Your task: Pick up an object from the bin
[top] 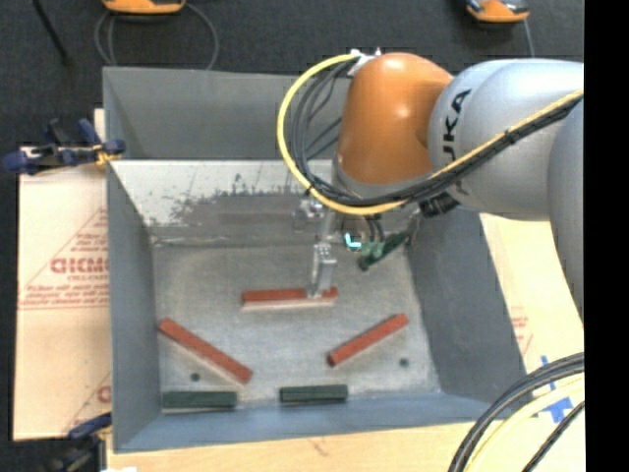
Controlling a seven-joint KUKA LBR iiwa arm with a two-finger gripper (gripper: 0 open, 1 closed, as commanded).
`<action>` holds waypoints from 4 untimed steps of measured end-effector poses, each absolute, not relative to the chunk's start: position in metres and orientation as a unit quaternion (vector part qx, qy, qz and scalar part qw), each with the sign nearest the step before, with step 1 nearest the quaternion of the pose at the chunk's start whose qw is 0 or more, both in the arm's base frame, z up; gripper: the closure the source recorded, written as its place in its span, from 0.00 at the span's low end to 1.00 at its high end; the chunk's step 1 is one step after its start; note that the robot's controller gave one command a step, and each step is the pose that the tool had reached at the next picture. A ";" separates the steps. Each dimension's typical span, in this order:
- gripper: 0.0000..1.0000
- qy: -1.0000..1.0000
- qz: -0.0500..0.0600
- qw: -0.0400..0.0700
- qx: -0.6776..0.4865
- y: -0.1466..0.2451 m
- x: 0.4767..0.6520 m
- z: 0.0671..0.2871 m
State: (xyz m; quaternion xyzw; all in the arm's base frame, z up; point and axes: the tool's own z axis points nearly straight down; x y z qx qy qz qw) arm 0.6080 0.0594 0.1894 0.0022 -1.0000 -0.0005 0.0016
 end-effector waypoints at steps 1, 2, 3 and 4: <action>0.00 -0.989 0.001 0.001 0.149 0.067 0.613 0.068; 1.00 -0.989 -0.001 -0.002 0.147 0.067 0.615 0.071; 0.00 -0.989 -0.001 -0.002 0.146 0.068 0.614 0.071; 1.00 -0.989 -0.001 -0.002 0.145 0.068 0.615 0.071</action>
Offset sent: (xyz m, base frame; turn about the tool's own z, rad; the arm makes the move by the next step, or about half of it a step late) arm 0.0051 0.0084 -0.1194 -0.2950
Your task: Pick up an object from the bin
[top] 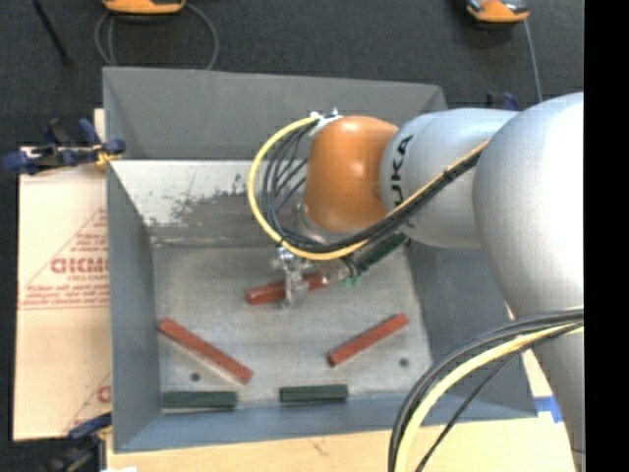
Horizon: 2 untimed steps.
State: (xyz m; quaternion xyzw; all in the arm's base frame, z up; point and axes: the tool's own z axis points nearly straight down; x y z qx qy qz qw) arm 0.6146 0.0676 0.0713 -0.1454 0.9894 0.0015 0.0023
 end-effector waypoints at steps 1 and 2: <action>1.00 0.977 -0.001 0.007 -0.213 0.078 0.639 0.192; 1.00 0.999 0.000 0.001 -0.046 0.018 0.593 0.167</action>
Offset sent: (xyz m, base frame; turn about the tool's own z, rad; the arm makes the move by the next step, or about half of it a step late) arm 0.0205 0.0110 0.1142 -0.1375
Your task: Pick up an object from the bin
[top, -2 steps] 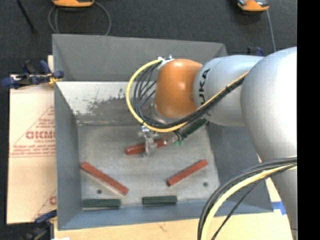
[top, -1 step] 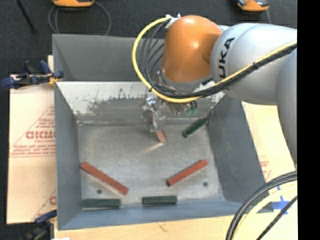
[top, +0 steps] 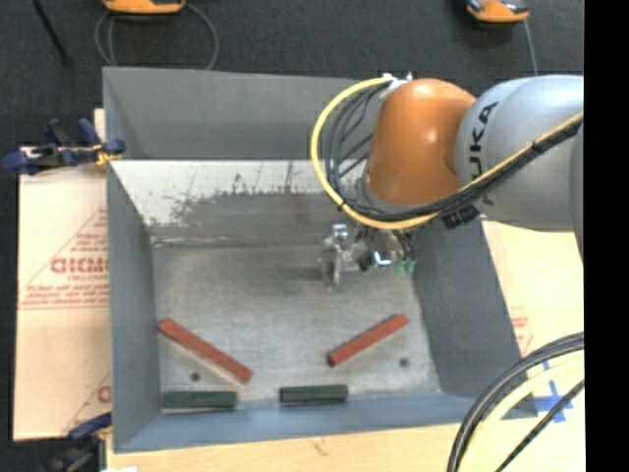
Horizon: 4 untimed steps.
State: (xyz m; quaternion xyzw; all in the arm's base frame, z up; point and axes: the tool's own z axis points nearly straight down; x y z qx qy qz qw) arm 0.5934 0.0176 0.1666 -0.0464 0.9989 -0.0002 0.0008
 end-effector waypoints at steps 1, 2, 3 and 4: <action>1.00 0.998 -0.001 0.007 -0.067 0.010 0.599 0.244; 0.00 0.998 -0.001 0.003 -0.067 0.011 0.598 0.239; 0.00 0.988 -0.001 -0.002 -0.157 -0.042 0.589 0.090; 0.00 0.970 -0.001 0.002 -0.245 -0.024 0.549 0.071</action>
Offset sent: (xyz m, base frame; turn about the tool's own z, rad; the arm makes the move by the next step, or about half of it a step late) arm 0.0029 -0.0054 0.0709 -0.0435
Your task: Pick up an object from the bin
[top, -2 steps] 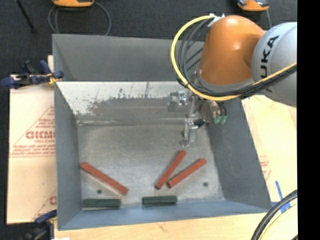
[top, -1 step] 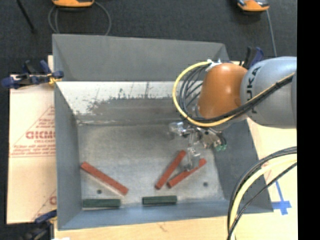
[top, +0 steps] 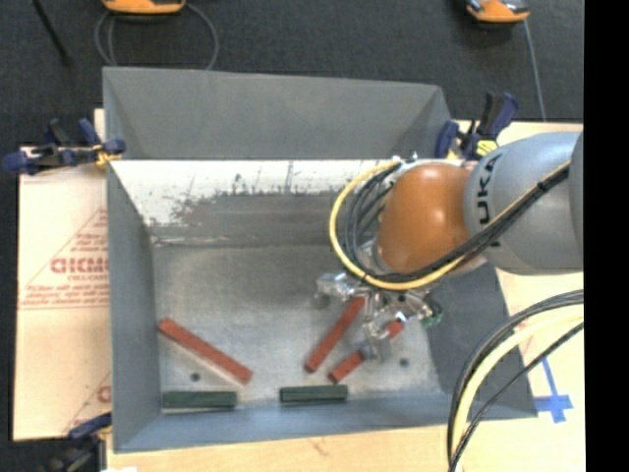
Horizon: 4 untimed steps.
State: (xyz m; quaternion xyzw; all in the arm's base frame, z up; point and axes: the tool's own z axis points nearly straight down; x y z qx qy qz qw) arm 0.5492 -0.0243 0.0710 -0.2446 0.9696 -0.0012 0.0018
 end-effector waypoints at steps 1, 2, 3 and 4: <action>1.00 0.970 -0.001 -0.001 -0.245 -0.025 0.550 0.074; 1.00 0.895 -0.001 0.000 -0.446 -0.013 0.558 0.074; 1.00 0.816 -0.003 0.003 -0.577 -0.050 0.643 0.087; 0.00 0.817 0.000 0.003 -0.577 -0.048 0.642 0.087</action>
Offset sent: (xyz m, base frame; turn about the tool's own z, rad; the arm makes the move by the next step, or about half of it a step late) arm 0.0000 0.0000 0.0000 0.0000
